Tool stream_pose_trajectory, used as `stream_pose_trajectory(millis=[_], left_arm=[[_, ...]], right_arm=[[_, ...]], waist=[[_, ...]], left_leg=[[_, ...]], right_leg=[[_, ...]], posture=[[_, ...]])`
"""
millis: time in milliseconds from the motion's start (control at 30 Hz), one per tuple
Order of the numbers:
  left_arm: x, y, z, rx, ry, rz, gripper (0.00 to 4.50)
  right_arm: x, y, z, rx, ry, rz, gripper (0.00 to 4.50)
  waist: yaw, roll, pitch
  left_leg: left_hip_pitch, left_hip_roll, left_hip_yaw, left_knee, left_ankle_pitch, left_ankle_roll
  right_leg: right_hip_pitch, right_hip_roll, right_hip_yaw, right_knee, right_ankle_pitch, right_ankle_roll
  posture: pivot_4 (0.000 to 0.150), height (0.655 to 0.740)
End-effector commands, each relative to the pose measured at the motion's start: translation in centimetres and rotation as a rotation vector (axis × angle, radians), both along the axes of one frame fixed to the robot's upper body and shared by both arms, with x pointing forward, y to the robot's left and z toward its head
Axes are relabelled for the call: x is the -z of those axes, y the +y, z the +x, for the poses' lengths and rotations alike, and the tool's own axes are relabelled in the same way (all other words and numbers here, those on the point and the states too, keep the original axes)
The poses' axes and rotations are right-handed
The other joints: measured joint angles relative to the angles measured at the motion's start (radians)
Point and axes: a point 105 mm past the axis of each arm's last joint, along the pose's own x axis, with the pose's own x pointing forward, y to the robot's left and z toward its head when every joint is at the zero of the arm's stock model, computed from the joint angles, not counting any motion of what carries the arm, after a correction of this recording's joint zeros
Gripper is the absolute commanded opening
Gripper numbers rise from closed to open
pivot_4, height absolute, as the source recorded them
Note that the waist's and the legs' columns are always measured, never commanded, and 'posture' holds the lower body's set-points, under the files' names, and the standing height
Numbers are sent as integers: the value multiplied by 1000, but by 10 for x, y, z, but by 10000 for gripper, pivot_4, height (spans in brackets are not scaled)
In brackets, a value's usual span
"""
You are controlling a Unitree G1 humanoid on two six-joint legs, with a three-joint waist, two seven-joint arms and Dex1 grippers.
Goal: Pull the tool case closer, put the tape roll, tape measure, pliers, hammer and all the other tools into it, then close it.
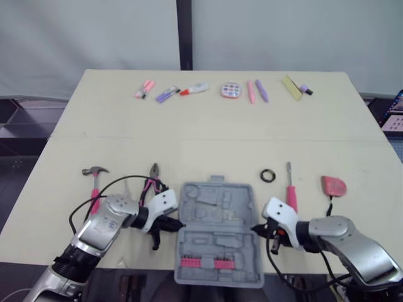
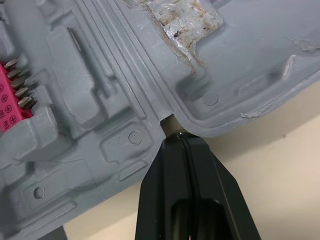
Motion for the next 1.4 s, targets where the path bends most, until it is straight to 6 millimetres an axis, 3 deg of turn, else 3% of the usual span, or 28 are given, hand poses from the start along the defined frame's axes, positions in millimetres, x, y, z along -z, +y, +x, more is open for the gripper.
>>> stream_pose_trajectory(millis=[33,367,1033,1400], left_arm=[[-7,-7,-6,41,-7,-21,0],[-5,-7,-16,51,18,-20,0],[-4,-5,-7,31,-18,-10,0],[-22,18,2,-22,-43,6,0]], right_arm=[[-11,3,-1,-16,-33,19,405],[-9,4,-5,-16,-23,21,405],[-9,2,-3,-10,-29,16,405],[-18,-20,5,27,-66,-30,405]], waist=[[0,0,0],[0,0,0],[0,0,0],[0,0,0]], left_leg=[[0,0,0,0,0,0],[0,0,0,0,0,0],[0,0,0,0,0,0],[0,0,0,0,0,0]], right_leg=[[0,0,0,0,0,0],[0,0,1,-1,0,0],[0,0,1,-1,0,0],[0,0,1,-1,0,0]], posture=[[1500,7134],[1500,7134],[1500,7134],[1500,7134]])
